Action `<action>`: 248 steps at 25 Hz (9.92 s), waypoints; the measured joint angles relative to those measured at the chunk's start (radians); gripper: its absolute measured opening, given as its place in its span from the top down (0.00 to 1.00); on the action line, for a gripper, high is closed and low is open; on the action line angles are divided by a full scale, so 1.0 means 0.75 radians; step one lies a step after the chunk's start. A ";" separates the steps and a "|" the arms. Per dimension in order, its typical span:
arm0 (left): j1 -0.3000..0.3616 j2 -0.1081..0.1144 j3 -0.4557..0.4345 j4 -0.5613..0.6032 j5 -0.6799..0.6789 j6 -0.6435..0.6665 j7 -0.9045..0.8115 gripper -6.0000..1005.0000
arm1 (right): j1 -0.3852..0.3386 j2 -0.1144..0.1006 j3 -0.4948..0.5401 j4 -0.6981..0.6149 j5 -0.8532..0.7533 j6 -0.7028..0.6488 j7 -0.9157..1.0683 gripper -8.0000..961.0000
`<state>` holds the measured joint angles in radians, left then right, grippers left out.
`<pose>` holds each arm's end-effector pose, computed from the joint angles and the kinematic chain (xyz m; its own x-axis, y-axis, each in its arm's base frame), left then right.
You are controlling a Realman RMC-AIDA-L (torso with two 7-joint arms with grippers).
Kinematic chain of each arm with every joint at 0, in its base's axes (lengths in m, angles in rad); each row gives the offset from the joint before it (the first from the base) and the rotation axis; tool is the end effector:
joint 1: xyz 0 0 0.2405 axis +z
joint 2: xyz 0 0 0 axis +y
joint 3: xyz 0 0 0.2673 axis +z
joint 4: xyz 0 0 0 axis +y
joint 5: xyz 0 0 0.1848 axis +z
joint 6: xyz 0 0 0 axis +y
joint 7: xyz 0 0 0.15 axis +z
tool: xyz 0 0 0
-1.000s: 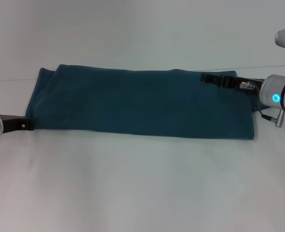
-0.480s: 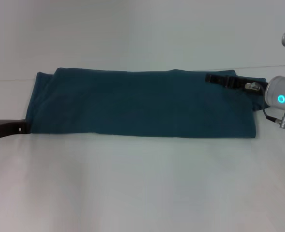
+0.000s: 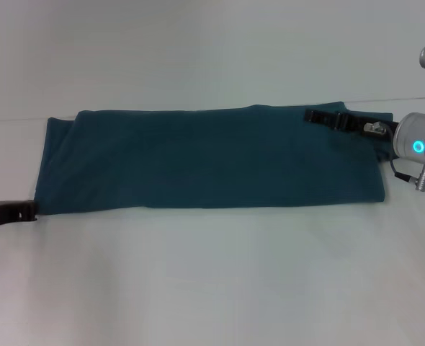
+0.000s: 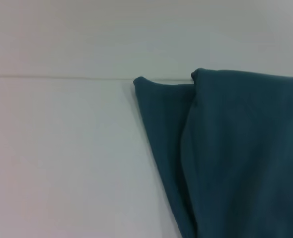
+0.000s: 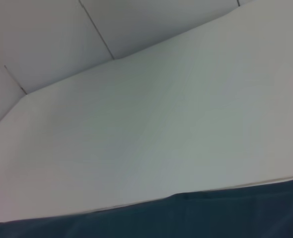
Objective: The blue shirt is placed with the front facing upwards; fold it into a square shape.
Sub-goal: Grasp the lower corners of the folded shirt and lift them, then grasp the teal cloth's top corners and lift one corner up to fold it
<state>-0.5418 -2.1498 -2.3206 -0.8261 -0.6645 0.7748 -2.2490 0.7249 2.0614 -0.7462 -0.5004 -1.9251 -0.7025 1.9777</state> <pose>-0.3230 0.3815 0.0036 0.5111 0.7180 0.4724 0.7940 -0.1838 -0.5795 0.2727 0.4342 0.0027 0.3690 -0.5877 -0.7200 -0.9285 -0.1993 -0.3132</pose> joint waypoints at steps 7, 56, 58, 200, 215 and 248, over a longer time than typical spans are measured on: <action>0.045 -0.014 0.014 -0.113 0.024 0.086 -0.063 0.97 | -0.032 -0.057 -0.008 -0.031 -0.057 -0.140 0.100 0.05; -0.022 0.082 -0.001 -0.019 0.063 0.182 -0.079 0.07 | -0.166 -0.078 -0.009 -0.589 -0.812 -0.778 0.650 0.05; -0.028 0.078 0.002 -0.014 0.066 0.163 -0.076 0.07 | -0.162 -0.077 -0.009 -0.585 -0.812 -0.769 0.650 0.05; 0.120 -0.004 0.003 -0.322 0.136 0.437 -0.080 0.97 | -0.141 0.020 -0.003 -0.598 -1.029 -0.819 0.773 0.98; 0.202 -0.022 0.020 -0.427 0.138 0.549 -0.164 0.97 | -0.175 0.021 -0.004 -0.618 -1.030 -0.878 0.808 0.98; 0.272 -0.023 -0.026 -0.634 0.136 0.770 -0.223 0.80 | -0.213 -0.071 0.075 -0.768 -0.930 -1.184 0.844 0.61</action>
<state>-0.3375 -2.1667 -2.3397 -1.3018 -0.5622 1.3522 -2.4163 0.5654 2.0078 -0.6902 -1.0768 -2.6227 -1.5904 2.6103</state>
